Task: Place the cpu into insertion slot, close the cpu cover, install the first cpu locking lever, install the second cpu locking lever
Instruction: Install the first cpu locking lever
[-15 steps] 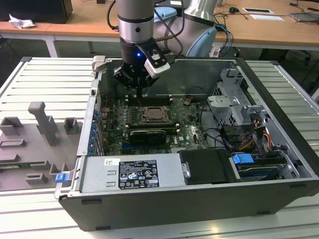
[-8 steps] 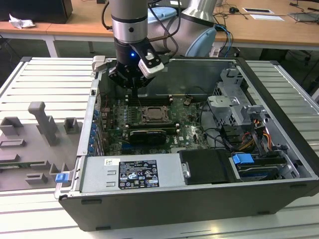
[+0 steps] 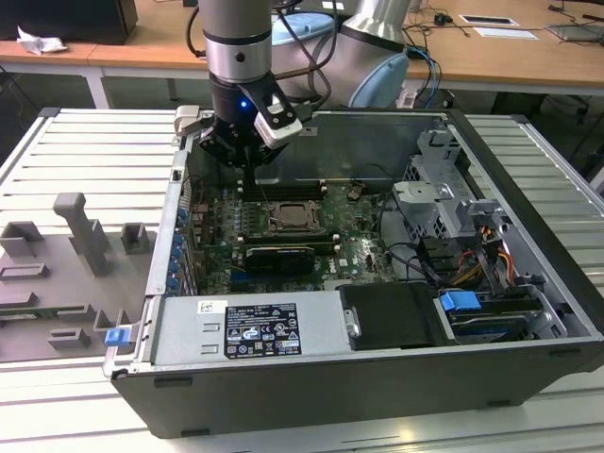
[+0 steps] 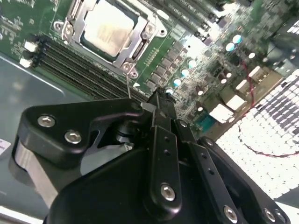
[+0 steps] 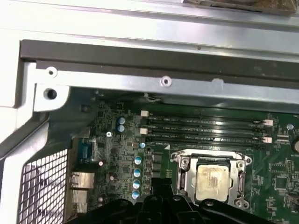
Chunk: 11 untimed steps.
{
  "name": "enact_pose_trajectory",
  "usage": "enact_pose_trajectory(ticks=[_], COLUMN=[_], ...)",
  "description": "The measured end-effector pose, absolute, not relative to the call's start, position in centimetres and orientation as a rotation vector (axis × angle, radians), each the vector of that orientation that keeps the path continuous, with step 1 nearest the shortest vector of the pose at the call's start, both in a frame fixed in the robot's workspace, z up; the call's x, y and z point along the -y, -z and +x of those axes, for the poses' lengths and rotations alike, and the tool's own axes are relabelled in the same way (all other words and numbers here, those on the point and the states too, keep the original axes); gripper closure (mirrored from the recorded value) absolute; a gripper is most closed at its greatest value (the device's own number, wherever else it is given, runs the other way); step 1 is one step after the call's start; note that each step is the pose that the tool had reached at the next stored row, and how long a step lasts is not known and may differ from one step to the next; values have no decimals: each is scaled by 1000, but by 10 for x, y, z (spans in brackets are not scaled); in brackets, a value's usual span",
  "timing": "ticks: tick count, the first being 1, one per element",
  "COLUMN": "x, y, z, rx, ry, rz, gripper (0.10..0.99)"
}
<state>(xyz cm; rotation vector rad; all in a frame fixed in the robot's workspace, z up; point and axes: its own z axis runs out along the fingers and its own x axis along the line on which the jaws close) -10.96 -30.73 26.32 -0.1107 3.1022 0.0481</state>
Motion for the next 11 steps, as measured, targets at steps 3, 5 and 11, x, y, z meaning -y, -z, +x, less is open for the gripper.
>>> enact_pose_trajectory(ticks=[3,5,11], x=[304,303,298], y=[-261,-261,-260], z=[-110,-110,-110], rx=[-3103,-3104,-3110], ry=[-51,-55,-72], rz=[-111,-111,-111], gripper=[980,980,980])
